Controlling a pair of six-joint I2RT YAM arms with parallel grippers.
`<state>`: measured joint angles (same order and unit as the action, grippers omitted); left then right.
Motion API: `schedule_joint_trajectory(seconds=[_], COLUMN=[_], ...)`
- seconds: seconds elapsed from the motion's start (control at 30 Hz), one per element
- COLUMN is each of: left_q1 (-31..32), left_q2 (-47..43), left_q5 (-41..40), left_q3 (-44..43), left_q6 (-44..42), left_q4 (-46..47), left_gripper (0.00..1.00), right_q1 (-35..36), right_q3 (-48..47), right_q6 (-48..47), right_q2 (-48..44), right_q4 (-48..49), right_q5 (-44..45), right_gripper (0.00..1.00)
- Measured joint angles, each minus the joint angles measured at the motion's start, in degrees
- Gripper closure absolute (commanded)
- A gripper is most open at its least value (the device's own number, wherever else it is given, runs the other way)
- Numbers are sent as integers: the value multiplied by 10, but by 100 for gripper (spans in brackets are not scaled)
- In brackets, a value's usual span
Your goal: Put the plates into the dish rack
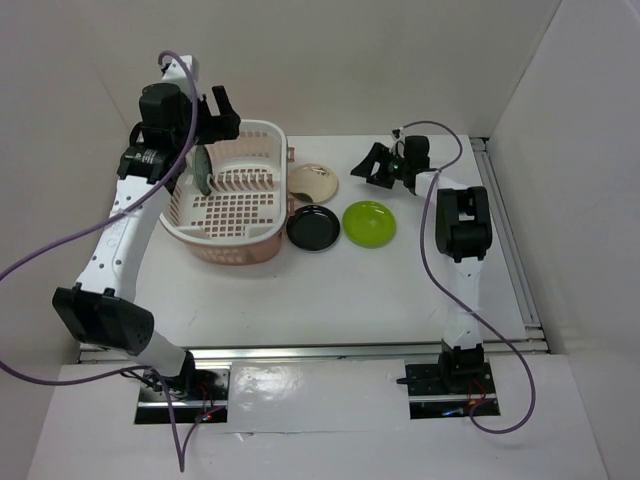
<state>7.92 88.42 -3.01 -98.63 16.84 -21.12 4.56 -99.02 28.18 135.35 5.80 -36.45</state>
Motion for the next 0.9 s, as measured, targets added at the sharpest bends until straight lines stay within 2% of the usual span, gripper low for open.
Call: schedule_joint_trajectory(seconds=[0.27, 0.33, 0.53, 0.7, 0.8, 0.9], left_q1=[0, 0, 0, 0, 0, 2], left_q2=[-24, -24, -25, -28, -28, -28], left_q5=[94, 104, 119, 122, 123, 120], left_q3=[35, 45, 57, 62, 62, 62], left_q6=[46, 52, 61, 61, 62, 63], left_q4=[-5, -13, -16, -17, -16, -17], left_gripper=[0, 0, 0, 0, 0, 0], right_q1=[16, 23, 39, 46, 49, 54], right_q3=[-16, -21, -40, -49, -63, -85], right_q6=[-9, -9, -10, -9, -7, 1], right_q2=[30, 37, 52, 61, 71, 90], right_q4=[-4, 1, -1, 1, -1, -2], right_q5=[-37, -47, -54, -57, -56, -56], right_gripper=[22, 27, 27, 33, 43, 46])
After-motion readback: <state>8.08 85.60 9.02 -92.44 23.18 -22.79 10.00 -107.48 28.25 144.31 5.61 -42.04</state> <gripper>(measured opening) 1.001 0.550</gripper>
